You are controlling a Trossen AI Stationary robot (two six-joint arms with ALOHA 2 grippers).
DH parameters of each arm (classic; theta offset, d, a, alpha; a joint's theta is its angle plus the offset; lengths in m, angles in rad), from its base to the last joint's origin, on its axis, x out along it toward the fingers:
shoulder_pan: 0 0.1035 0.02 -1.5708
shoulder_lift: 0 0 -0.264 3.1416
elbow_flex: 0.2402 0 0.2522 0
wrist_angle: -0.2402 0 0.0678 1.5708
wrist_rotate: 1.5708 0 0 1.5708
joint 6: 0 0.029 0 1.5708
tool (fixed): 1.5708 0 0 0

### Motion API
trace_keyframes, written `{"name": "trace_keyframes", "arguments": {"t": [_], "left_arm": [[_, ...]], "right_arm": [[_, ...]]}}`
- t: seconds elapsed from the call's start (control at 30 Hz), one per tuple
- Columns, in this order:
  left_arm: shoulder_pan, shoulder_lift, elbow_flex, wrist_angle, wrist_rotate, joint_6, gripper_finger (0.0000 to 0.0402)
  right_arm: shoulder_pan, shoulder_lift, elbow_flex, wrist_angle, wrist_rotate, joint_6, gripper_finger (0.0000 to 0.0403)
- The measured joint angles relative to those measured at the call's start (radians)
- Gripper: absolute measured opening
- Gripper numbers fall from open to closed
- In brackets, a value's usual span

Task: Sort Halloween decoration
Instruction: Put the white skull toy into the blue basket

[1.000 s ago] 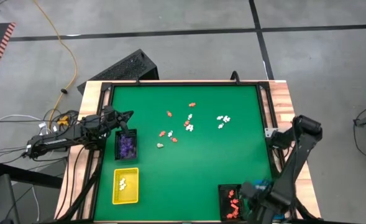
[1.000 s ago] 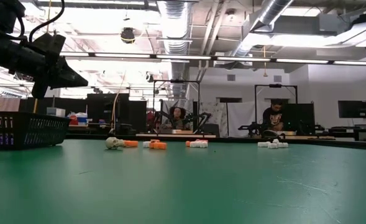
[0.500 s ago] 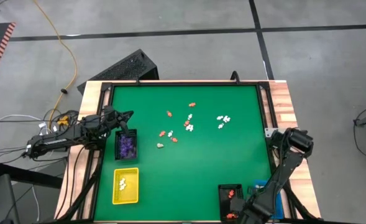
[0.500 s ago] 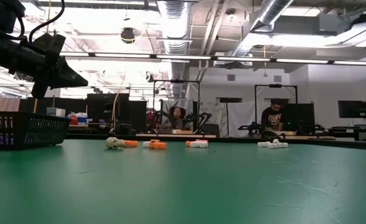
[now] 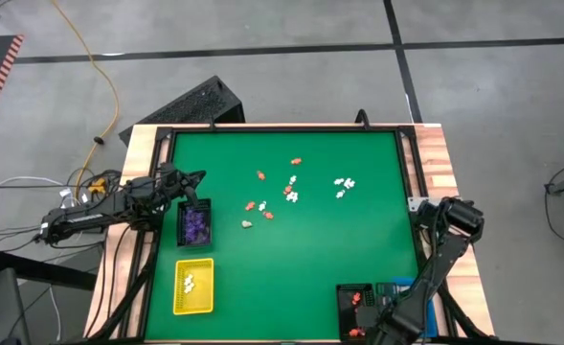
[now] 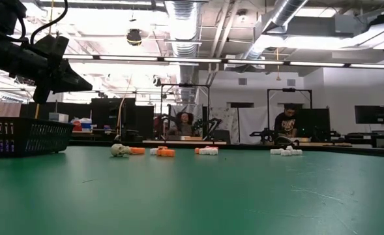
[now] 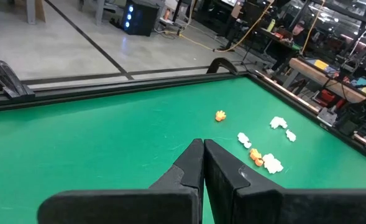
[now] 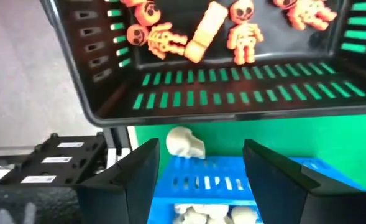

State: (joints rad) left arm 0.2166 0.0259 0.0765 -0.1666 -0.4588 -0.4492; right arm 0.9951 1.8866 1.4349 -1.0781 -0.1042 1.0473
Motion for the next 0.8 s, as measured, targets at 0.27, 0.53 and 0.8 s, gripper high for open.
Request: {"name": "trace_keyframes", "arguments": {"t": [0.27, 0.53, 0.8], "left_arm": [[0.0, 0.0, 0.0, 0.0, 0.0, 0.0, 0.0], [0.0, 0.0, 0.0, 0.0, 0.0, -0.017, 0.0], [0.0, 0.0, 0.0, 0.0, -0.006, -0.043, 0.0]], "right_arm": [[0.025, 0.021, 0.0, 0.021, 0.019, 0.06, 0.0249], [0.052, 0.103, 0.0, 0.026, -0.044, 0.025, 0.0249], [0.051, 0.132, 0.0, 0.013, -0.034, 0.017, 0.0235]]}}
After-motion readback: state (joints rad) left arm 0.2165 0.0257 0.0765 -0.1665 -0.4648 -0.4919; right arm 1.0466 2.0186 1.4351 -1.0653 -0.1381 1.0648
